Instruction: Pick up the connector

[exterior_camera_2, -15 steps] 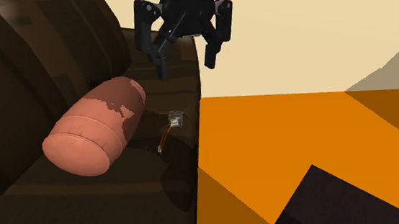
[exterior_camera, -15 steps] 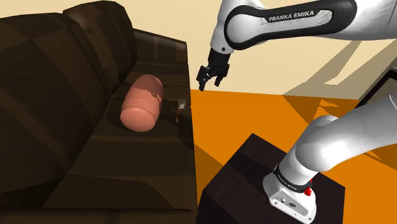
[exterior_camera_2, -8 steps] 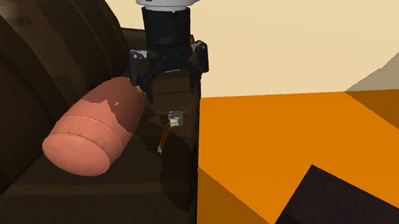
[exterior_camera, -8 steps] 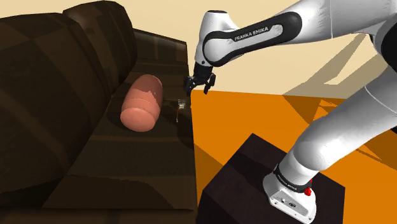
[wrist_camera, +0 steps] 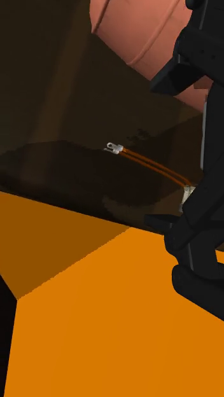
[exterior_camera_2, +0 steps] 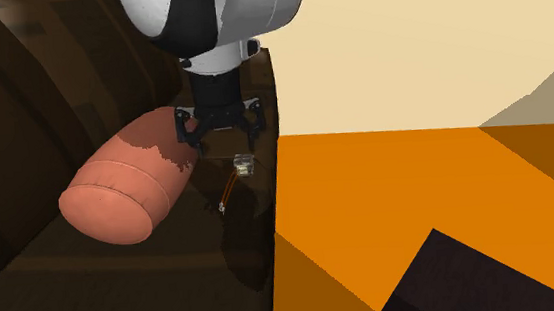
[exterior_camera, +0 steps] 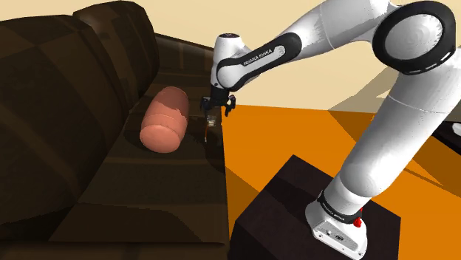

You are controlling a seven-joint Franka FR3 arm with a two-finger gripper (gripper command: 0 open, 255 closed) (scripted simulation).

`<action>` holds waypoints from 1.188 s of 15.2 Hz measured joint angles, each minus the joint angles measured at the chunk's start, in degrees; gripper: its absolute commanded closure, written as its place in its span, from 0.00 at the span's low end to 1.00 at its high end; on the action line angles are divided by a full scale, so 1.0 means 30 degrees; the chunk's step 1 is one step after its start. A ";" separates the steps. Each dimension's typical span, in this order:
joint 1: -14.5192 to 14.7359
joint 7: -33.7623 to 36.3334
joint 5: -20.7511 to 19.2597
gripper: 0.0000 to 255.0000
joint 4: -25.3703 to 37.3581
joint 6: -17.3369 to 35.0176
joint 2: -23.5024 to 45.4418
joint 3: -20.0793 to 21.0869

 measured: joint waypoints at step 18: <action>0.1085 0.6615 -0.2691 0.00 0.7843 0.1887 1.0683 -0.2508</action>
